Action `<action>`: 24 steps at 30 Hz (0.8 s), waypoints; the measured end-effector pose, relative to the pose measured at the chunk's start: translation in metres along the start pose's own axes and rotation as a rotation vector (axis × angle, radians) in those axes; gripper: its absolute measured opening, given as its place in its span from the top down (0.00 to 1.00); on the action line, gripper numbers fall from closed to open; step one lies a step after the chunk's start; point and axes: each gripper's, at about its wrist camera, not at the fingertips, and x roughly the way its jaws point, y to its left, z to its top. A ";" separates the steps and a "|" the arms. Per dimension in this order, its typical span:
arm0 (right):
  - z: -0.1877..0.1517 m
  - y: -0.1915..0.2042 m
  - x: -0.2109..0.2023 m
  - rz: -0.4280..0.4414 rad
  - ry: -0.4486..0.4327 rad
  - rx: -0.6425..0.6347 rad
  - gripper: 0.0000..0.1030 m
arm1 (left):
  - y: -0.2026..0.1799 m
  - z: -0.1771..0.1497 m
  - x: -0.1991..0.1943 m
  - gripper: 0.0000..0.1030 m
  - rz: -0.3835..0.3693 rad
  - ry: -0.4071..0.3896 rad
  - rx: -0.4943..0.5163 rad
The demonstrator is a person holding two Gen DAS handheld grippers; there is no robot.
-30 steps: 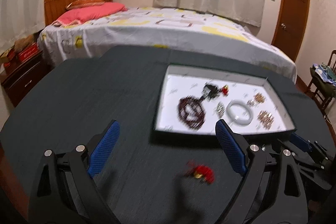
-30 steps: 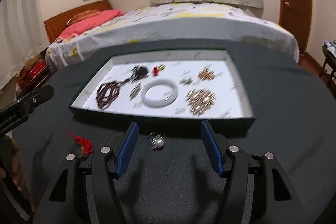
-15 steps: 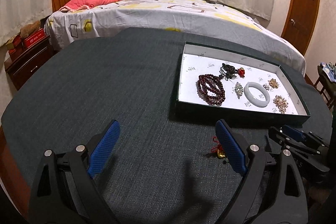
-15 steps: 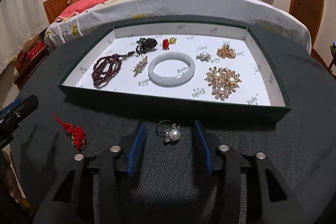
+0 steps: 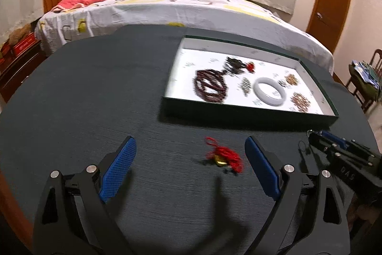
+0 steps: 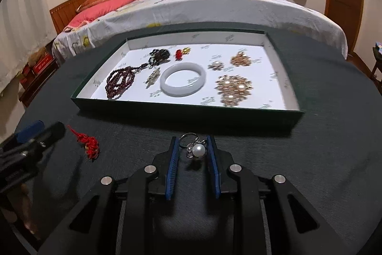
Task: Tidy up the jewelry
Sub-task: 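Grasp the silver pearl ring with the right tool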
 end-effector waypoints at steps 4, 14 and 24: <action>-0.005 -0.012 -0.010 -0.001 -0.010 0.025 0.76 | -0.018 -0.003 0.011 0.18 -0.032 0.018 0.028; -0.008 -0.025 -0.016 0.016 -0.022 0.066 0.77 | -0.023 -0.005 0.039 0.51 -0.063 0.115 0.013; -0.014 -0.029 -0.012 0.031 -0.012 0.087 0.77 | -0.025 -0.009 0.041 0.58 -0.052 0.119 0.045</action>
